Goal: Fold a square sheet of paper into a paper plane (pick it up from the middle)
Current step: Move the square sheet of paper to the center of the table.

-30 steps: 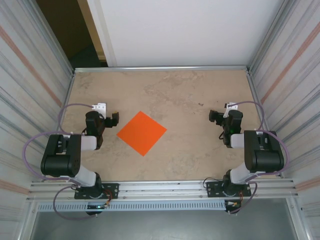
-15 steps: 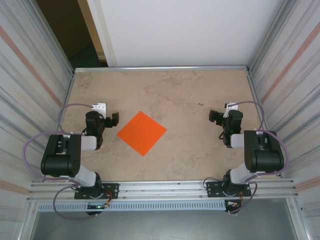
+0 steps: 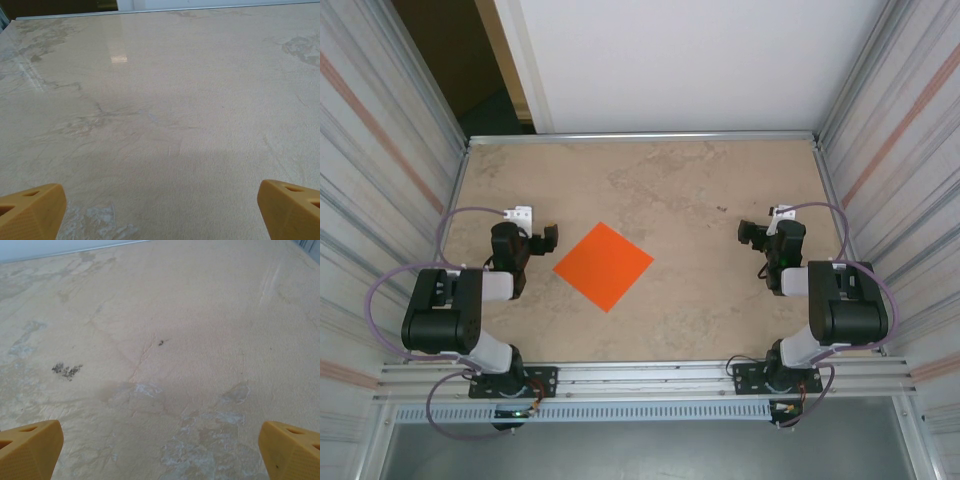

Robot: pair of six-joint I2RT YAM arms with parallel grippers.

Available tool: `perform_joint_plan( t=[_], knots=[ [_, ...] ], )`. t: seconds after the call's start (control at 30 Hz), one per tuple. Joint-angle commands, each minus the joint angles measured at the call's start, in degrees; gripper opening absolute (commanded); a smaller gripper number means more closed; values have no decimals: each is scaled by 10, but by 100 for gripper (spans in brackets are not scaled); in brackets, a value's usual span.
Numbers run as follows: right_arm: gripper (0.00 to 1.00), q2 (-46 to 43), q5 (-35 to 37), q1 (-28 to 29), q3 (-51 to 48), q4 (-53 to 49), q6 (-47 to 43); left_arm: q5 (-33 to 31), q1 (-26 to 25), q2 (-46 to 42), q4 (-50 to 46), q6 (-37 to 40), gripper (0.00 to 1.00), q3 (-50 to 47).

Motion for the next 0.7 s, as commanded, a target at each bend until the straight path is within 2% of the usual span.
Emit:
perform_joint_plan(
  t=[0.0,0.17,0.3,0.37,0.47,0.67],
  knots=[
    [99,-47,12,9,26,-63,-25,-36,0,-28,-21,-6,99,9],
    [99,-118,63,32,101,-226,-10,-104,2,-123,-155,-38,99,43],
    [99,-129,38,45,201,-387,56,-123,2,-187,-287,-104,99,93],
    [99,-111,-5,55,263,-469,75,-103,2,-212,-359,-159,99,124],
    [99,-73,-13,96,343,-551,102,-50,2,-225,-441,-214,99,157],
    [99,39,-101,212,475,-633,166,-23,10,-241,-427,-289,99,128]
  ],
)
